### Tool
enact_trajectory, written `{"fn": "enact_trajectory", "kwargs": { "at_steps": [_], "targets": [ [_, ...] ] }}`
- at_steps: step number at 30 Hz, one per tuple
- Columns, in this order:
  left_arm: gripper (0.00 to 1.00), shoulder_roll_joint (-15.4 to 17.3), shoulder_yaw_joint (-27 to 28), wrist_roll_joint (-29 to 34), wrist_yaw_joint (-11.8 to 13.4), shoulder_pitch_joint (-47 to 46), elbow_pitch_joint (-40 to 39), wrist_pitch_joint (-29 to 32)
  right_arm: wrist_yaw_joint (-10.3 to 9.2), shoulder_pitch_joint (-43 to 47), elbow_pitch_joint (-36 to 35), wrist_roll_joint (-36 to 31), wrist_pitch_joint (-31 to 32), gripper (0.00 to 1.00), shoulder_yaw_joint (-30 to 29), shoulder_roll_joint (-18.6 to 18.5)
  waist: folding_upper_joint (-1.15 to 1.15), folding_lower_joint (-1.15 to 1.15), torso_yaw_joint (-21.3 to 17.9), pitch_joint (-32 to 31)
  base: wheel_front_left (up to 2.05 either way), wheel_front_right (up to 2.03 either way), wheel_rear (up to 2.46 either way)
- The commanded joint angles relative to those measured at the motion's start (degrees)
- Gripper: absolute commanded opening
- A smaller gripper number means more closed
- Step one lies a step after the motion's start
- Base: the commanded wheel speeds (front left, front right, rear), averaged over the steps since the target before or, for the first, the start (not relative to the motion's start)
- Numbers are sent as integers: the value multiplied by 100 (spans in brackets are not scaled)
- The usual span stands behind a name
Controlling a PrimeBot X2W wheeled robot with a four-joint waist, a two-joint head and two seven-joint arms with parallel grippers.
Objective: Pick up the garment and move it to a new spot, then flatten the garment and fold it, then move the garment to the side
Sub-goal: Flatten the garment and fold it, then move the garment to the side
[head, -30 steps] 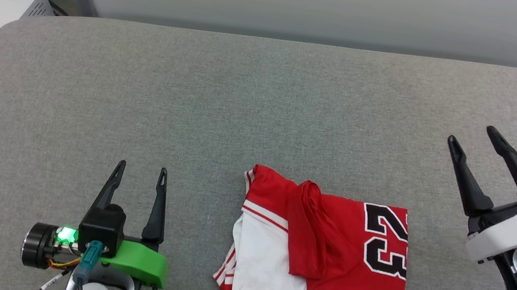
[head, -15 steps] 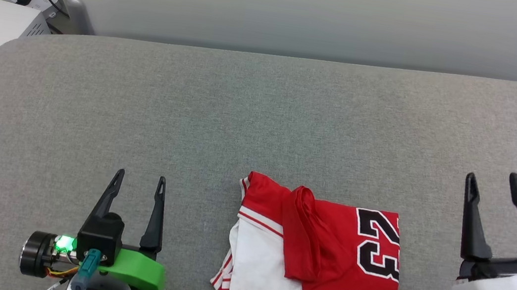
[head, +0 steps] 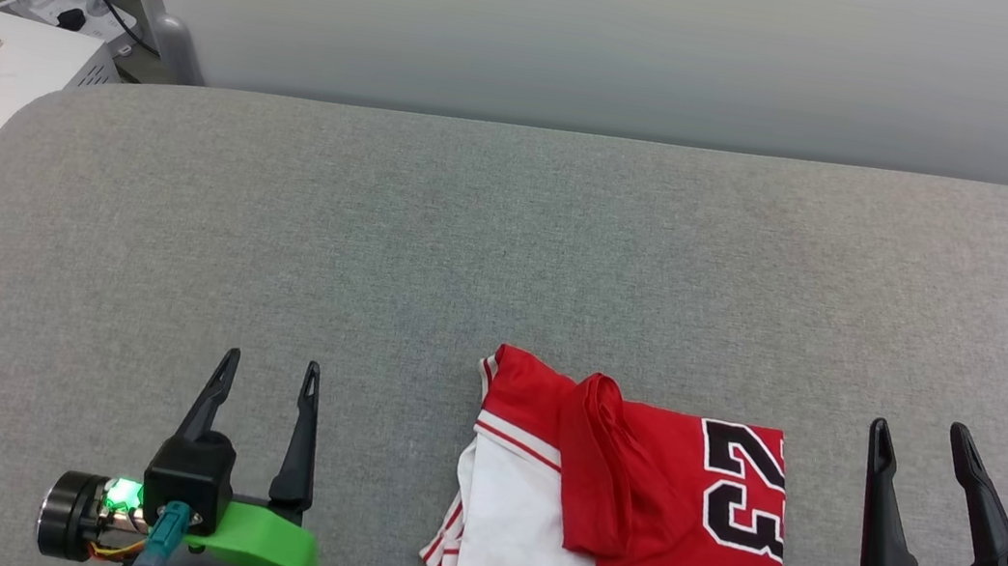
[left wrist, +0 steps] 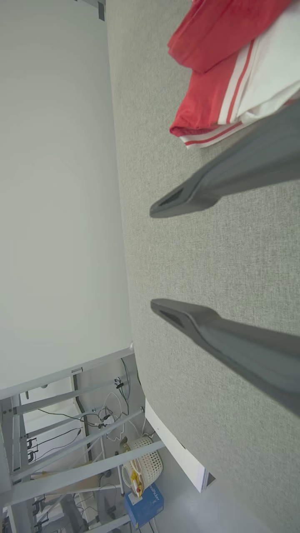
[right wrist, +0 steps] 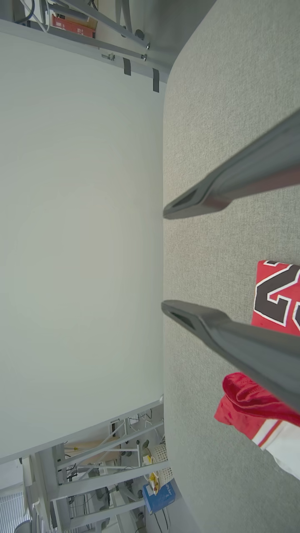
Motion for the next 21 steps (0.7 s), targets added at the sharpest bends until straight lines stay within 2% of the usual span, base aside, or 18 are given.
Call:
{"fn": "enact_trajectory", "kwargs": {
  "at_steps": [1, 16, 21],
  "targets": [
    [100, -20, 26, -32, -48, 108, 8, -34, -4, 82, -10, -37, -28, 100, -11, 33, 0, 0, 9, -23, 0, 0, 0],
    [100, -44, 64, 20, -86, 140, 27, -34, -4, 97, 77, -182, -28, 100, 12, 30, 0, 0, 27, -39, 0, 0, 0],
    [100, -44, 99, 26, -87, 140, 20, -34, -4, -154, 18, -222, -28, 100, -103, -151, 0, 0, -10, 12, 0, 0, 0]
  ]
}}
